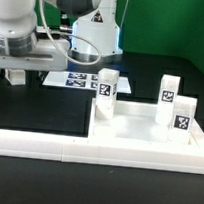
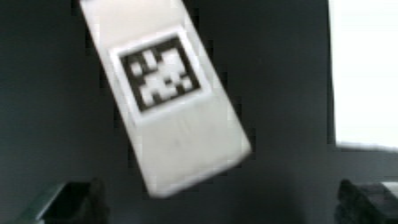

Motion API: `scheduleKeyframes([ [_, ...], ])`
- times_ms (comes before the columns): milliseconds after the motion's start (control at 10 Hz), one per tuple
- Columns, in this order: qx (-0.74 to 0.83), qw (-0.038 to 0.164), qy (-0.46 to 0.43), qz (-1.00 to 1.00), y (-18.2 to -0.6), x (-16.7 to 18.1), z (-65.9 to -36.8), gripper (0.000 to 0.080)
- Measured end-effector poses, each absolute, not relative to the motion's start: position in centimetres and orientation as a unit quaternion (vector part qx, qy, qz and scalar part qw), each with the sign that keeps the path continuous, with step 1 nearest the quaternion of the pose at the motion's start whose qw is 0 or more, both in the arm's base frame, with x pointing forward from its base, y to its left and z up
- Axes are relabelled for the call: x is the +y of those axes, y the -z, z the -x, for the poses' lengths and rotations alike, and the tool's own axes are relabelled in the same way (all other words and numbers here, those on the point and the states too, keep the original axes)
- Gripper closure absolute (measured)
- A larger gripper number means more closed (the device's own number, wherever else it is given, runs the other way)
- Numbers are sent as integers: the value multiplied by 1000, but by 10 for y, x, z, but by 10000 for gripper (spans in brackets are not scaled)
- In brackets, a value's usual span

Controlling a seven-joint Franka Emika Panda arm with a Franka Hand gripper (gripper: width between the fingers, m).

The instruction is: Assemble square table

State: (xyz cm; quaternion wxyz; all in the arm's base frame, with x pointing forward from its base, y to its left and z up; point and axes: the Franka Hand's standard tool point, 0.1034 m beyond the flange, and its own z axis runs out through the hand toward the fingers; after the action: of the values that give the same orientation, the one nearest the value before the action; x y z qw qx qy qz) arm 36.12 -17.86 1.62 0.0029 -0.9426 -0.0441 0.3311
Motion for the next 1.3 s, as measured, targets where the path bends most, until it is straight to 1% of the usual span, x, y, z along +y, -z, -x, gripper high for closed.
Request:
scheduleKeyframes([
  [100, -43, 6, -353, 935, -17, -184, -361, 150],
  [200, -35, 13, -390, 920, -19, -184, -355, 150],
  [300, -21, 12, -438, 899, -22, -179, -350, 150],
  [400, -25, 10, -442, 897, -18, -180, -354, 150],
  [600, -24, 10, -443, 896, -18, -180, -353, 150],
  [900, -13, 9, -474, 880, -5, -187, -330, 150],
  [1100, -14, 9, -478, 878, 0, -183, -318, 150],
  [1300, -14, 9, -476, 879, -1, -184, -320, 150],
])
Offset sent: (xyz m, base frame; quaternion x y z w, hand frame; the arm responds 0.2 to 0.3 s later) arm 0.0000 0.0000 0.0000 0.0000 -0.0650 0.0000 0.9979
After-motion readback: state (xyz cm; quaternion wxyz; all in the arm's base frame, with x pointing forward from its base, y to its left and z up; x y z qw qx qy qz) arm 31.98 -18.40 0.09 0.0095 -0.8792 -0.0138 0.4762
